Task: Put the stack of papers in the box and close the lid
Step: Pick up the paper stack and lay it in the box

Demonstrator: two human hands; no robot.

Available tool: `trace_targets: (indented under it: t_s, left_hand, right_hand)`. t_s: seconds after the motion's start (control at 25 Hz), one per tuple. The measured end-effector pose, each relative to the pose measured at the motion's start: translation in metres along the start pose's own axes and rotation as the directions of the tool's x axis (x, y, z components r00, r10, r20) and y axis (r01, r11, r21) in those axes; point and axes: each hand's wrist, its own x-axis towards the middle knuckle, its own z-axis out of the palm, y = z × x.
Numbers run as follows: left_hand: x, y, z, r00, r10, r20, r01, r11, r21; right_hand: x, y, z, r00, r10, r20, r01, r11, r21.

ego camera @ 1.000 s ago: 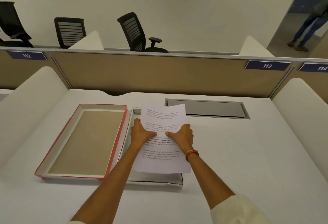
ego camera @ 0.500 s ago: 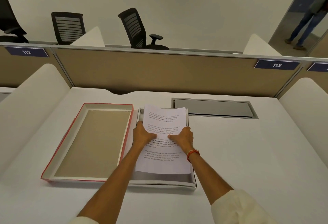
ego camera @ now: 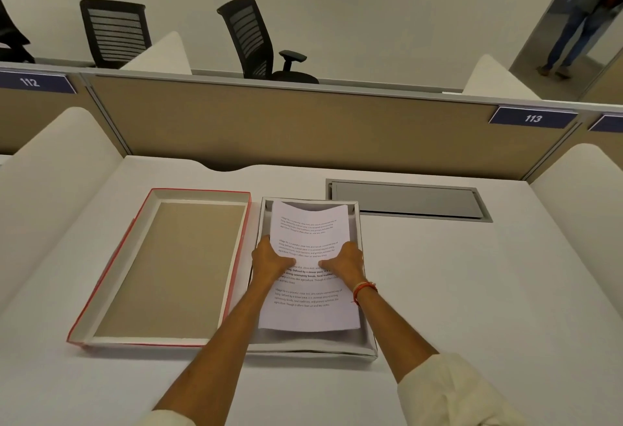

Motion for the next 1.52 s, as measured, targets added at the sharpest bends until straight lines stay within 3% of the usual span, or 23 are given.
trace_targets:
  t_s: [0.44, 0.84, 1.08, 1.52]
  left_hand:
    - [0.004, -0.009, 0.003, 1.000, -0.004, 0.015, 0.004, 1.000, -0.003]
    - [-0.001, -0.017, 0.000, 0.999, 0.011, 0.041, -0.009, 0.999, -0.040]
    - [-0.010, -0.016, 0.003, 0.999, 0.017, -0.040, -0.020, 0.998, -0.067]
    - [-0.010, -0.018, 0.000, 0.999, 0.004, -0.032, -0.004, 1.000, -0.004]
  right_hand:
    - [0.008, 0.007, 0.003, 0.999, 0.025, 0.032, -0.025, 0.999, -0.025]
    - [0.001, 0.016, 0.002, 0.997, 0.060, 0.049, -0.063, 0.995, 0.073]
    - [-0.001, 0.017, -0.004, 0.994, 0.051, 0.100, -0.066, 0.986, 0.153]
    - [-0.003, 0.025, -0.011, 0.990, 0.107, 0.096, -0.128, 0.958, 0.257]
